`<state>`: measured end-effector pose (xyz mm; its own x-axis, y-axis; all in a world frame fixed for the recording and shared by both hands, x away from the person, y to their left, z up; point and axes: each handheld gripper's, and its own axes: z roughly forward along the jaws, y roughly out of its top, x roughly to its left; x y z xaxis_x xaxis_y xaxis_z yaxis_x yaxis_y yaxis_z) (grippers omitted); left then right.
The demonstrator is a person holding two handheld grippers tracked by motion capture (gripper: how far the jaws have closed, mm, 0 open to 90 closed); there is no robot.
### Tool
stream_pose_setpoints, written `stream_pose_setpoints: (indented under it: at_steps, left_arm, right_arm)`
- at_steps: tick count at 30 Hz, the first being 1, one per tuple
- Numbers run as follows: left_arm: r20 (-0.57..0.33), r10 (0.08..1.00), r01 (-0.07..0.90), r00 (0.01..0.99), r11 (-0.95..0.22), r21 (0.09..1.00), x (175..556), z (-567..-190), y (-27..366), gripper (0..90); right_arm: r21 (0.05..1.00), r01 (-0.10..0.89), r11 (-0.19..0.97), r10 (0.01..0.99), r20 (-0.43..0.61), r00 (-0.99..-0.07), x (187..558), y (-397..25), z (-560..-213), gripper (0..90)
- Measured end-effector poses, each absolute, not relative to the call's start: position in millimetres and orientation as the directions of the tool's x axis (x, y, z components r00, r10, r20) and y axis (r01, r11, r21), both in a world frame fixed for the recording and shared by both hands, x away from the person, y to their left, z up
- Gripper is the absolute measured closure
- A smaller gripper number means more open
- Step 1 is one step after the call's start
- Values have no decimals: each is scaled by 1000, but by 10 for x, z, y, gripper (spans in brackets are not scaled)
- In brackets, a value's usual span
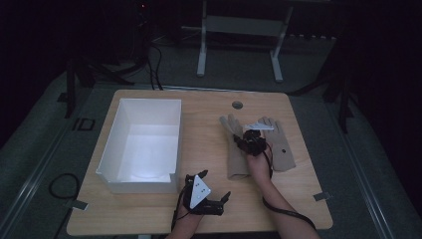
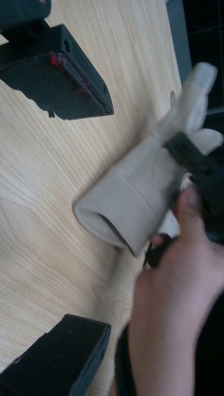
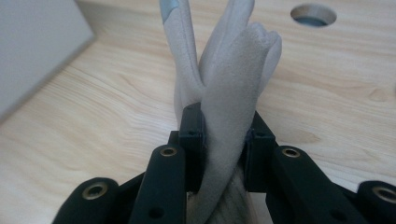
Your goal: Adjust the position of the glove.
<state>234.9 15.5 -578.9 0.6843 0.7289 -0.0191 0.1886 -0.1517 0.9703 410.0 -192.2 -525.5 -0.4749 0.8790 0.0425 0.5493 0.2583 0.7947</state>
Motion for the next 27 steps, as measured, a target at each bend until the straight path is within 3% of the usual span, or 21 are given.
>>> stream_pose_setpoints:
  at_steps: [8,16,18,22,27]
  left_arm:
    - [-11,733,186,681,-158,970,2346,-5788,148,6]
    - [-15,733,187,680,-154,970,2347,-5789,151,6]
    - [-16,732,188,682,-153,970,2349,-5788,154,6]
    - [-15,730,187,683,-156,970,2350,-5788,153,6]
    - [-16,728,188,685,-156,970,2352,-5788,153,6]
  right_arm:
    - [815,532,231,890,43,-453,3702,-2048,-5152,739]
    - [771,592,236,896,63,-440,3803,-2112,-5490,728]
    - [755,606,249,894,60,-443,3837,-2120,-5563,700]
    - [749,604,271,886,50,-460,3869,-2152,-5658,557]
    - [740,593,317,882,0,-471,3874,-2130,-5637,473]
